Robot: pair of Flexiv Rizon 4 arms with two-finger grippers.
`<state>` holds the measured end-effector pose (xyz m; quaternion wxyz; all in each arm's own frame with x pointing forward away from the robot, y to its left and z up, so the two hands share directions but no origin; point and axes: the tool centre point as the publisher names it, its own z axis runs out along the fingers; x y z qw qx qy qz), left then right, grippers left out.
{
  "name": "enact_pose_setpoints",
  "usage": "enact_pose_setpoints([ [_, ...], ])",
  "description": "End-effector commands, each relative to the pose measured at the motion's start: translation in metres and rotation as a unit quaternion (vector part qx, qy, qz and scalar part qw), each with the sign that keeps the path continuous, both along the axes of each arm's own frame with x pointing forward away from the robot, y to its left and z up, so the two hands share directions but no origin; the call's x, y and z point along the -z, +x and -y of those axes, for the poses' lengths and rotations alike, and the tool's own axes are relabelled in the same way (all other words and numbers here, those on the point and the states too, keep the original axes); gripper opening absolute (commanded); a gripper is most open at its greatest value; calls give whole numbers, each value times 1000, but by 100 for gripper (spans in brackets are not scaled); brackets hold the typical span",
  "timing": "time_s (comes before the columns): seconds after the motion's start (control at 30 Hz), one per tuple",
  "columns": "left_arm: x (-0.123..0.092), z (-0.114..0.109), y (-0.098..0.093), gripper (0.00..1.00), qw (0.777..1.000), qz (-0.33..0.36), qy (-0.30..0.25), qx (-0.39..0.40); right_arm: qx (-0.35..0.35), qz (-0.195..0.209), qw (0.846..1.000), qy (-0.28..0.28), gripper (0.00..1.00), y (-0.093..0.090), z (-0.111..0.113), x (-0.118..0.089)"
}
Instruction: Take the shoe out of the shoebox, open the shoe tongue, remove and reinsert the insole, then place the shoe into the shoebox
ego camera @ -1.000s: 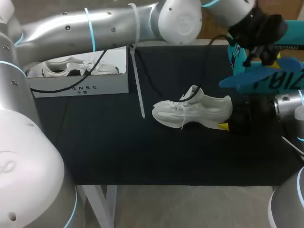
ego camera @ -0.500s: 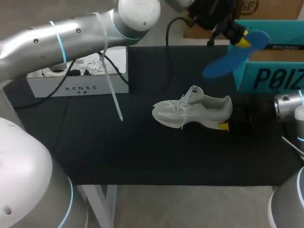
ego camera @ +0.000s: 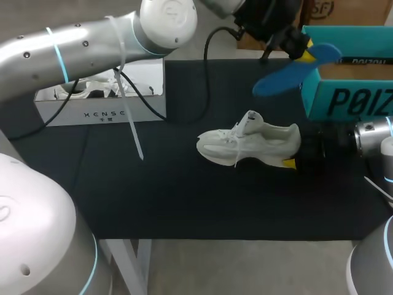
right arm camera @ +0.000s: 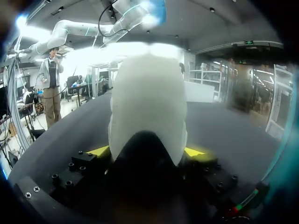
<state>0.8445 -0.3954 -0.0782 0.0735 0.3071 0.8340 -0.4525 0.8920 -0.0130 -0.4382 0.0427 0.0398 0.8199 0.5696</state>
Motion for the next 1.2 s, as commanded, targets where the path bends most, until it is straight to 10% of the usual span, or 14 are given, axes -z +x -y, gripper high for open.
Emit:
enact_pose_setpoints([
  [0.03,-5,-7,5,0,997,-62,-30,32,0,-1,1000,-1,0,2,-3,7],
  [0.63,-19,-87,36,0,917,-328,-203,102,0,-1,1000,-1,0,2,-3,7],
  [1.2,-38,-136,28,0,882,-396,-239,-90,0,-1,1000,-1,0,2,-3,7],
])
